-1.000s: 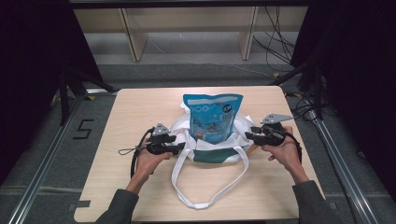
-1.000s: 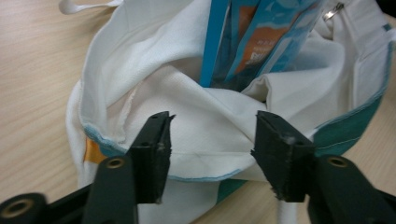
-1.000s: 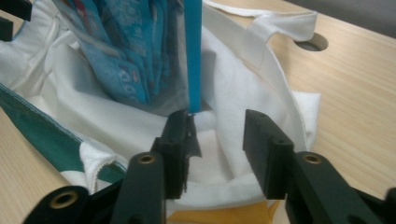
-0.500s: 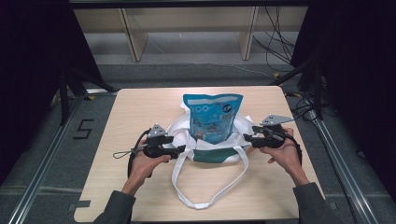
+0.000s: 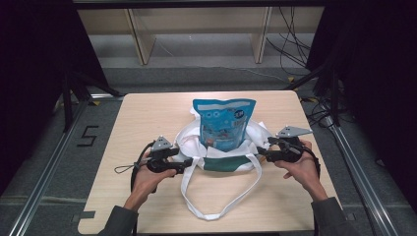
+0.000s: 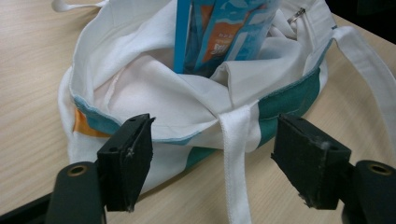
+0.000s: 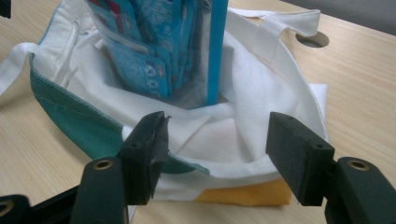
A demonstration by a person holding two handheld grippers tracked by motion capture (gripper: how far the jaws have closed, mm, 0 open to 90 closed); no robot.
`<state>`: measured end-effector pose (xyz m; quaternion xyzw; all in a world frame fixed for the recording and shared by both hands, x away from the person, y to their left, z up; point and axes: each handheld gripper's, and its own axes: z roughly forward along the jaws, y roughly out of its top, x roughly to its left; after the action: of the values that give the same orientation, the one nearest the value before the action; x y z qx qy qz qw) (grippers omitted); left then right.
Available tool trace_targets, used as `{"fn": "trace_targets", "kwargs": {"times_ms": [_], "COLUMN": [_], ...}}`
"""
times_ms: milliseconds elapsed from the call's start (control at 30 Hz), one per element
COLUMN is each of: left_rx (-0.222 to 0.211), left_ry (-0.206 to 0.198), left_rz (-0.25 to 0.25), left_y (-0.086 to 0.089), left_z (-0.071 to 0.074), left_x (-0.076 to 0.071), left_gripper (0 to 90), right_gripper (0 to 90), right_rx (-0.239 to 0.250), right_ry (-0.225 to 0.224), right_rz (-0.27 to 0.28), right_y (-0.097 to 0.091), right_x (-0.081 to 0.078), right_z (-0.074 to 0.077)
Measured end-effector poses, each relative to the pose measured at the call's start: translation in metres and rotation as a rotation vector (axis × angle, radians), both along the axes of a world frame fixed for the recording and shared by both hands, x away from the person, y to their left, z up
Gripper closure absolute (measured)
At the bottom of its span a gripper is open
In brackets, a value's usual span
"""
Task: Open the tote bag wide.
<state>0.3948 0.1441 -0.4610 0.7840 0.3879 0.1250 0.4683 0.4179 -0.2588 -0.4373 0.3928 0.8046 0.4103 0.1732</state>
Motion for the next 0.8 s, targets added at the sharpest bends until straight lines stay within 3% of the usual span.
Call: {"fn": "trace_targets", "kwargs": {"times_ms": [167, 333, 367, 400, 567, 667, 800], "left_rx": [-0.039, -0.013, -0.014, -0.011, 0.010, 0.008, 0.021], "left_ry": [0.013, 0.000, -0.001, -0.004, -0.006, 0.009, 0.001], "left_rz": [0.000, -0.014, -0.013, -0.014, -0.018, -0.004, -0.015], "left_y": [-0.002, -0.004, -0.004, -0.004, -0.005, -0.007, -0.008], "left_z": [0.001, 0.001, 0.001, 0.001, -0.005, -0.010, -0.015], "left_x": [-0.007, -0.015, -0.017, -0.018, -0.025, -0.029, -0.033], "left_gripper": [22.3, 21.2, 20.7, 20.6, 20.1, 20.0, 20.0], "right_gripper": [36.0, 35.0, 34.8, 34.6, 34.0, 33.8, 33.7], "right_rx": [-0.001, -0.018, 0.002, -0.011, 0.006, -0.001, -0.024], "right_ry": [-0.015, -0.023, -0.001, -0.018, -0.012, 0.002, -0.016], "right_rz": [0.008, 0.023, 0.007, 0.020, 0.020, 0.029, 0.040], "right_y": [0.002, 0.002, 0.004, 0.002, 0.004, 0.004, 0.004], "right_x": [-0.007, -0.012, -0.016, -0.015, -0.022, -0.023, -0.022], "right_z": [0.000, -0.001, -0.002, -0.002, -0.003, -0.004, -0.007]}}
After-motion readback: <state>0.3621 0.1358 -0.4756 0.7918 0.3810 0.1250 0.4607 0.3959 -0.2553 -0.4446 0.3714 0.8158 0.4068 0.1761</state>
